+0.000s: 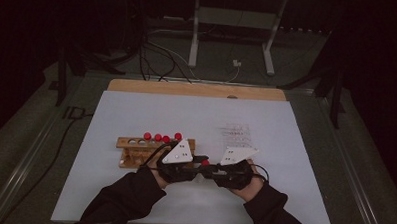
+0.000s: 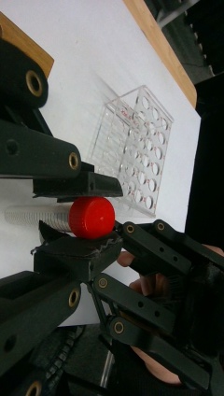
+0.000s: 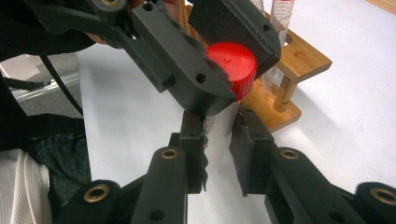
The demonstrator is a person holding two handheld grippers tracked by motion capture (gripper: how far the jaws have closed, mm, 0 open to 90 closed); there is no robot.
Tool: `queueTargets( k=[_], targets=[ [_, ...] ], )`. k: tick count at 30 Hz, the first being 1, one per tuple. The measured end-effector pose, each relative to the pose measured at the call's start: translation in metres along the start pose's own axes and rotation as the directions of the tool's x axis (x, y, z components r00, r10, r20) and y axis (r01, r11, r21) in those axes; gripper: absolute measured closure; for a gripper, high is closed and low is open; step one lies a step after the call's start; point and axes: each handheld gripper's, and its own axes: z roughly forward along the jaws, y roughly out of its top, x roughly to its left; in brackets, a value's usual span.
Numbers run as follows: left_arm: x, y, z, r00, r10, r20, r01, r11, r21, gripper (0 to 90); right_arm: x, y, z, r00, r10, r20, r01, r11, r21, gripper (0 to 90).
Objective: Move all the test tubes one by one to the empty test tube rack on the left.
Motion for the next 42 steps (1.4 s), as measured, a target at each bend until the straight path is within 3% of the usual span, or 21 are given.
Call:
queueTargets(
  k=[5,15,28,36,39,42],
  targets=[
    [0.0,0.002,-0.002,0.9999,-0.007,-0.012,0.007,1.0,-0.007,71.7,-0.001,0.0,-0.001,1.0,0.004,0.004,-0.004,1.0,-0.017,73.8],
    [0.004,0.006,-0.02,0.9989,-0.003,-0.047,0.002,0.9997,-0.026,71.7,-0.002,0.0,-0.008,0.9993,0.009,0.037,-0.008,1.0,-0.03,57.8],
    [0.01,0.005,-0.052,0.9958,-0.008,-0.092,0.005,0.9996,-0.03,71.7,-0.004,-0.001,-0.013,0.9964,0.04,0.075,-0.035,0.997,-0.073,24.3],
    [0.014,0.003,-0.073,0.9897,-0.008,-0.143,0.004,0.9996,-0.029,71.7,-0.008,-0.002,-0.014,0.9952,0.077,0.06,-0.072,0.994,-0.083,3.7],
    [0.017,0.0,-0.082,0.986,-0.014,-0.166,0.009,0.9995,-0.031,71.7,-0.009,-0.003,-0.016,0.9967,0.071,0.04,-0.067,0.993,-0.094,1.1],
    [0.019,-0.002,-0.092,0.9816,-0.023,-0.189,0.017,0.9993,-0.034,71.7,-0.009,-0.003,-0.016,0.9969,0.061,0.05,-0.056,0.994,-0.097,1.1]
  ],
)
